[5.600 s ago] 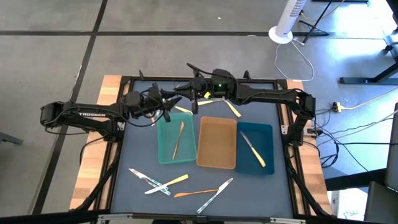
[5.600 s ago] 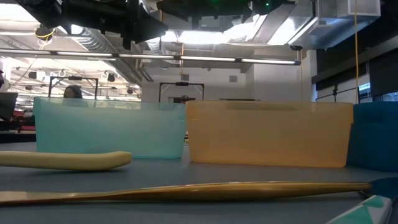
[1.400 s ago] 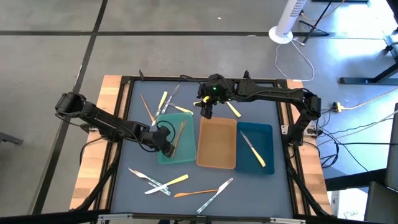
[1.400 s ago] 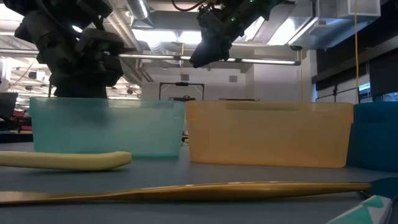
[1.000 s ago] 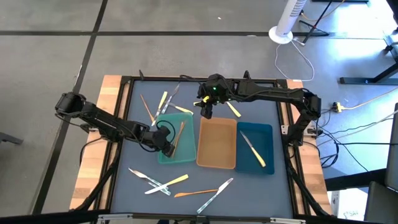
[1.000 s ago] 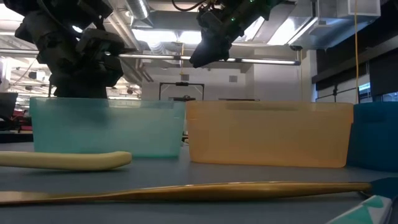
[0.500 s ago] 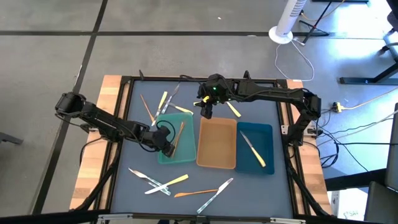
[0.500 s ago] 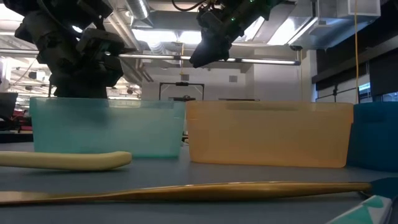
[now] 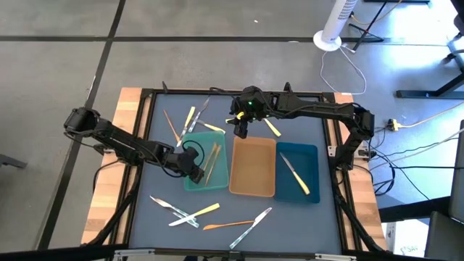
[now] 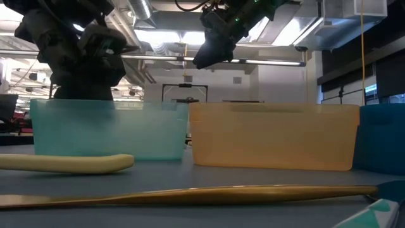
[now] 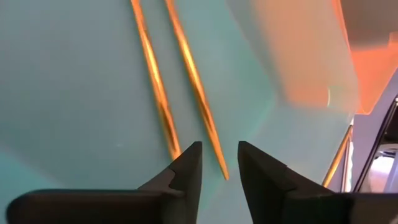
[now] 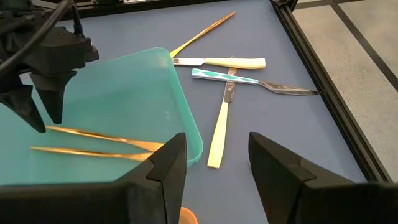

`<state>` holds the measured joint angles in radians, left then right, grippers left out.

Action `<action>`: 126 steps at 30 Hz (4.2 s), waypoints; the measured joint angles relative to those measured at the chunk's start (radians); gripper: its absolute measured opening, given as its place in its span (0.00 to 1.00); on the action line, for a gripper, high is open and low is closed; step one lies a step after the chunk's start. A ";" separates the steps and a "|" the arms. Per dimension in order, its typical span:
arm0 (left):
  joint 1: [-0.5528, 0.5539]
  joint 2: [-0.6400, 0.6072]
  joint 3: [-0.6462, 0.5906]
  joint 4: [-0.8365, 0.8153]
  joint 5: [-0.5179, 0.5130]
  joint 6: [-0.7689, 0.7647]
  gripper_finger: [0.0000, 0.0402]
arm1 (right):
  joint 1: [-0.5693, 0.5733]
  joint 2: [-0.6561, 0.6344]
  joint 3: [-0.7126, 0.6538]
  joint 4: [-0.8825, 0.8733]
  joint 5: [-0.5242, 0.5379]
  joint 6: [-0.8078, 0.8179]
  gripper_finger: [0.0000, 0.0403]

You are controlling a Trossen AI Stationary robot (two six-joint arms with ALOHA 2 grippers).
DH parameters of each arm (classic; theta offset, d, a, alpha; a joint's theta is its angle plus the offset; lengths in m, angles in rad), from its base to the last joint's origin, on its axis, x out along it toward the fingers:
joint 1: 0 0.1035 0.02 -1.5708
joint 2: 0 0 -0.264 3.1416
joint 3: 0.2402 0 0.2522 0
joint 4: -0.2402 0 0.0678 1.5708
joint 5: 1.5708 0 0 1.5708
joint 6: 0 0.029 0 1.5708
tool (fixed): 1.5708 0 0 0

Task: Sort silverware by color (type)
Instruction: Put the gold knife into the green bin, then put the yellow knife into the blue bin

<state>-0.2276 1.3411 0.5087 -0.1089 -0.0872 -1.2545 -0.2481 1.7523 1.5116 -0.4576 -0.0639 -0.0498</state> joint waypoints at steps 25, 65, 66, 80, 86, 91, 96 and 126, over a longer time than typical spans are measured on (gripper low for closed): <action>0.002 -0.078 -0.010 -0.010 -0.004 0.011 0.27 | 0.000 0.000 0.000 -0.001 0.000 0.000 0.40; 0.511 -0.460 -0.003 0.082 -0.024 0.649 0.27 | 0.000 0.000 0.000 -0.001 0.000 0.000 0.40; 0.530 -0.460 -0.003 0.084 -0.013 0.676 0.27 | 0.000 0.000 0.000 -0.001 0.000 0.000 0.40; 0.755 -0.457 -0.003 0.112 0.151 0.821 0.27 | 0.000 0.000 0.000 0.000 0.000 0.000 0.40; 0.826 -0.457 -0.003 0.166 0.160 0.848 0.27 | 0.000 0.000 0.000 0.000 0.000 0.000 0.40; 0.859 -0.457 -0.002 0.236 0.160 0.878 0.27 | 0.000 0.000 0.000 0.000 0.000 0.000 0.40; 0.887 -0.457 -0.002 0.279 0.183 0.942 0.27 | -0.001 0.000 0.000 0.000 0.000 0.000 0.40; 0.892 -0.457 -0.002 0.302 0.266 0.977 0.27 | -0.001 0.000 0.000 -0.001 0.023 -0.010 0.77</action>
<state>0.6647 0.8845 0.5068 0.1927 0.1783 -0.2771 -0.2493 1.7519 1.5112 -0.4587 -0.0414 -0.0597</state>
